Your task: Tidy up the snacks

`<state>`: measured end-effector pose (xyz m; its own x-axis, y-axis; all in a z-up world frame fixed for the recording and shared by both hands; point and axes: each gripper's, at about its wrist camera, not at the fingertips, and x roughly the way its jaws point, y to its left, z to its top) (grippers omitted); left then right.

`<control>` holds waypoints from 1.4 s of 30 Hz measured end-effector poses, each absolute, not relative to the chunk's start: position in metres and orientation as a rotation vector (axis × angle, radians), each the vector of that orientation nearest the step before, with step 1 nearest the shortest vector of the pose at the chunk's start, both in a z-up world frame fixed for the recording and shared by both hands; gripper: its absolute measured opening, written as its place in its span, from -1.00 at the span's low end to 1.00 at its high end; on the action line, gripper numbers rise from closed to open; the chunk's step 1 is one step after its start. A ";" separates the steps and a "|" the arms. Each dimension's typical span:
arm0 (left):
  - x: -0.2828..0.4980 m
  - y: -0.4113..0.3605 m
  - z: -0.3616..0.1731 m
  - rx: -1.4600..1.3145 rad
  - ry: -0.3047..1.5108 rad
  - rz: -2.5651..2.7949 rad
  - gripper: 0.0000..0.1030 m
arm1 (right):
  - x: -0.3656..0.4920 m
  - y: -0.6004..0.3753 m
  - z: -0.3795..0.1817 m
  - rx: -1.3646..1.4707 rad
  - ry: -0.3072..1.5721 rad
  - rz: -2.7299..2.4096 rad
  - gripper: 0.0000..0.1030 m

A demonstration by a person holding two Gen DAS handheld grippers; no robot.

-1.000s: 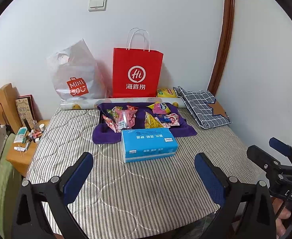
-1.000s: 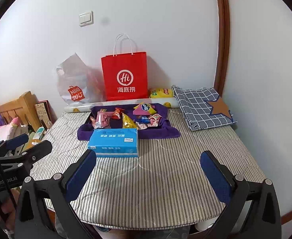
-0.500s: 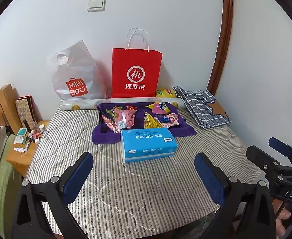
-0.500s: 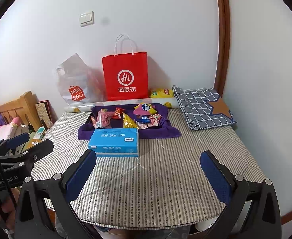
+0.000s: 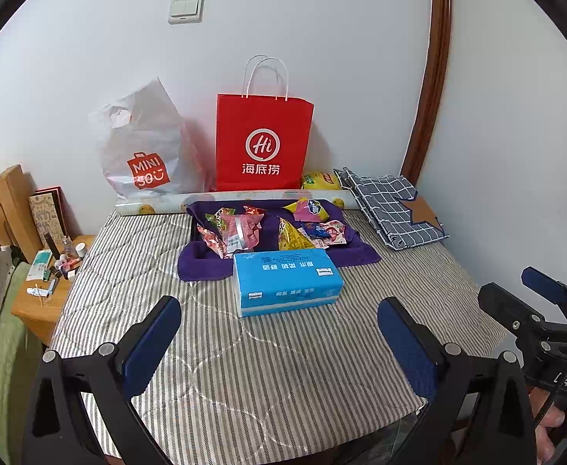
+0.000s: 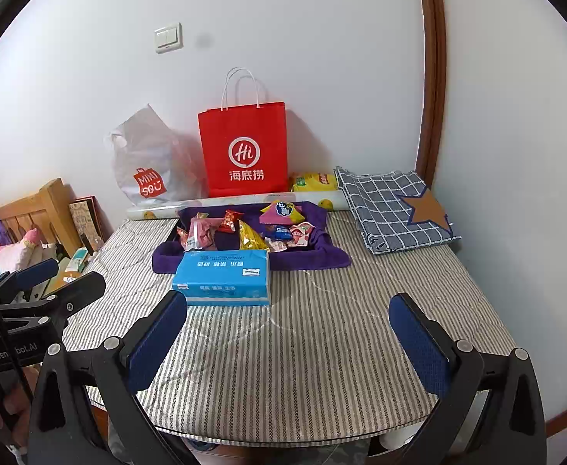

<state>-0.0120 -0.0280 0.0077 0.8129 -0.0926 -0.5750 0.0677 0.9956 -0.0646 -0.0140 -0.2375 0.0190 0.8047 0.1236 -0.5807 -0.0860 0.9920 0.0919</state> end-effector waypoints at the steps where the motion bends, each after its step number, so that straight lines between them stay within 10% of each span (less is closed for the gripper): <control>1: -0.012 -0.028 0.008 -0.041 0.616 -0.086 0.99 | -0.014 -0.237 0.019 0.062 0.626 0.112 0.99; 42: -0.012 -0.022 0.012 -0.037 0.610 -0.091 0.99 | -0.016 -0.235 0.026 0.061 0.616 0.120 0.99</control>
